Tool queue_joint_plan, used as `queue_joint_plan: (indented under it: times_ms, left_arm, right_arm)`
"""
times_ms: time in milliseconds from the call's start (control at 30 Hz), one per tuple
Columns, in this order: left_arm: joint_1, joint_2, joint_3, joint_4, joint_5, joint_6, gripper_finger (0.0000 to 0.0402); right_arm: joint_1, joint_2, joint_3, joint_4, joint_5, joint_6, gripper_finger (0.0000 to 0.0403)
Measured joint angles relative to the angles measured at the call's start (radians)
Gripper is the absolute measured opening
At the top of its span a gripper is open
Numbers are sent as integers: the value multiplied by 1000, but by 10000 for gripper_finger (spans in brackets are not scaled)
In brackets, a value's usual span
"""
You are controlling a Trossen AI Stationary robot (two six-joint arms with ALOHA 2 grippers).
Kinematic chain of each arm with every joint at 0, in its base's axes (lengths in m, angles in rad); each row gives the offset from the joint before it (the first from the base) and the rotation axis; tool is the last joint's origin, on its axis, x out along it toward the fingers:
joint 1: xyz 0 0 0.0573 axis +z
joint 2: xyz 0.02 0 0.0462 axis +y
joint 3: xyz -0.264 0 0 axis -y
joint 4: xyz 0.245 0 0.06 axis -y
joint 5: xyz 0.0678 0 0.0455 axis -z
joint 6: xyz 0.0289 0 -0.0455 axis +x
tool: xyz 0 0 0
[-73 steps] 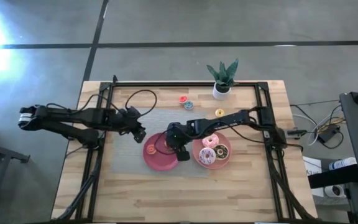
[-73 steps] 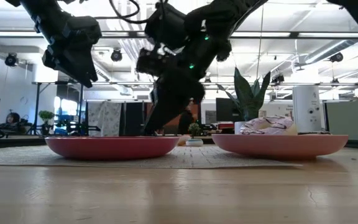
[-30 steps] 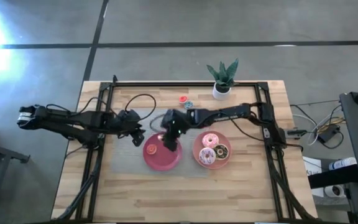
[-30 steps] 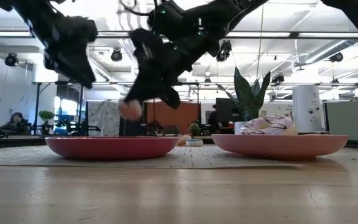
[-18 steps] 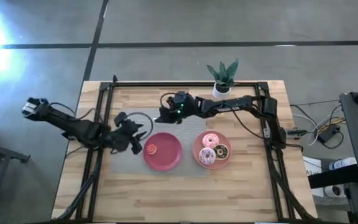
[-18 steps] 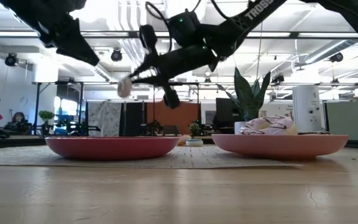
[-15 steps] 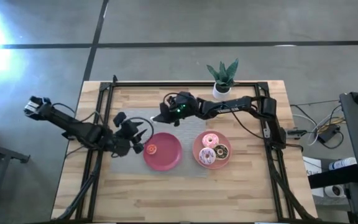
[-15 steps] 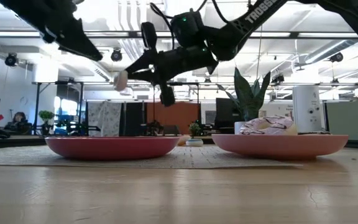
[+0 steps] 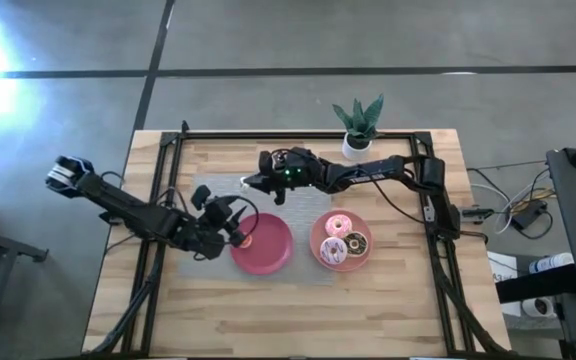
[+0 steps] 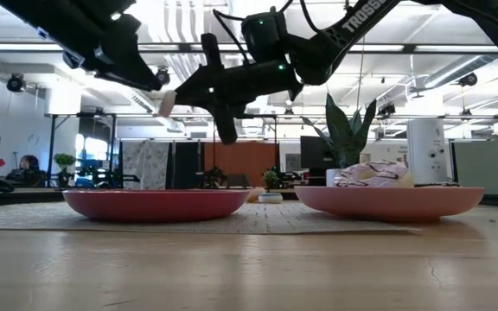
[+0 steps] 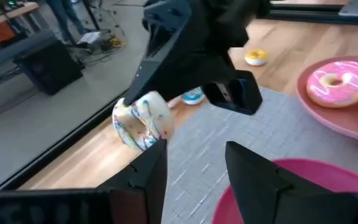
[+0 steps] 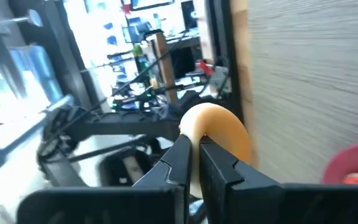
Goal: Pick & Place donuts
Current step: Put the small white donut on the pink plate
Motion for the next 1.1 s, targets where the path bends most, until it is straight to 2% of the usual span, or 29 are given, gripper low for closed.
queue_joint_plan:
  times_ms: [233, 533, 733, 1100]
  left_arm:
    - [11, 63, 1, 5, -120, -67, 137]
    - [21, 115, 1, 17, -99, -102, 137]
    - [40, 125, 2, 17, -152, -102, 137]
    - [54, 125, 3, 16, -157, -102, 131]
  right_arm:
    - [20, 0, 3, 6, 0, 49, 13]
    - [23, 0, 3, 10, 26, 81, 13]
    - [37, -3, 4, 22, 26, 95, 13]
    - [42, -3, 4, 19, 26, 94, 13]
